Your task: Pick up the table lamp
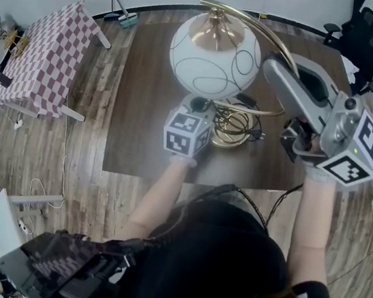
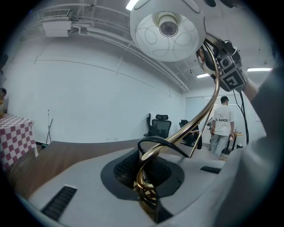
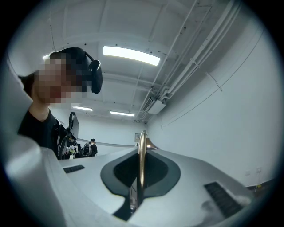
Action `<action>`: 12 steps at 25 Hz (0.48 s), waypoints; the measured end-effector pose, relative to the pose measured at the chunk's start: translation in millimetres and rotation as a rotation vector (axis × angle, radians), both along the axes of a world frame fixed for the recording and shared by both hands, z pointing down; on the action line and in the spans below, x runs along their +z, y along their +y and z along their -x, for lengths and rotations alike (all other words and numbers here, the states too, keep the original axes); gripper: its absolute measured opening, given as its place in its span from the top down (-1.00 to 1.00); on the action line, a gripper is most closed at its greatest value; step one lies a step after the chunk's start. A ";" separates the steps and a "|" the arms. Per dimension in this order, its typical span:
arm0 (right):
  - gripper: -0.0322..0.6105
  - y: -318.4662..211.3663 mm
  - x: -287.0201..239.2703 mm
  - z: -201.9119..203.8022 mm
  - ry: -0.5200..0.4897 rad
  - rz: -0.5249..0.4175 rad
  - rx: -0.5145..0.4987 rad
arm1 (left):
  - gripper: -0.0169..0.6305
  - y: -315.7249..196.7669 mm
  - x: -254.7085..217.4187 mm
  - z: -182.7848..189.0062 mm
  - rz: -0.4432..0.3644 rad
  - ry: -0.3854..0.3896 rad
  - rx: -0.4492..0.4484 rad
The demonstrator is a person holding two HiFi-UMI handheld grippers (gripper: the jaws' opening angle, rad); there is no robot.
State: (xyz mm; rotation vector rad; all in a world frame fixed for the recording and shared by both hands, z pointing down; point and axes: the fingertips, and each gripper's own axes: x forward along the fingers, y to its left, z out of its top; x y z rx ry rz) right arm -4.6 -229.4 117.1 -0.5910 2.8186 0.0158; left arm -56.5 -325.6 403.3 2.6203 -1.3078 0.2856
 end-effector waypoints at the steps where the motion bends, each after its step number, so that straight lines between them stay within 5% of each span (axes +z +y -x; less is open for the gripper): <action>1: 0.90 0.1 0.8 -1.1 0.000 0.001 0.002 | 0.86 0.2 1.0 -1.3 0.001 0.000 0.001; 12: 0.90 4.2 2.8 -12.4 0.008 -0.008 0.016 | 0.86 5.0 2.4 -17.5 0.009 0.009 0.022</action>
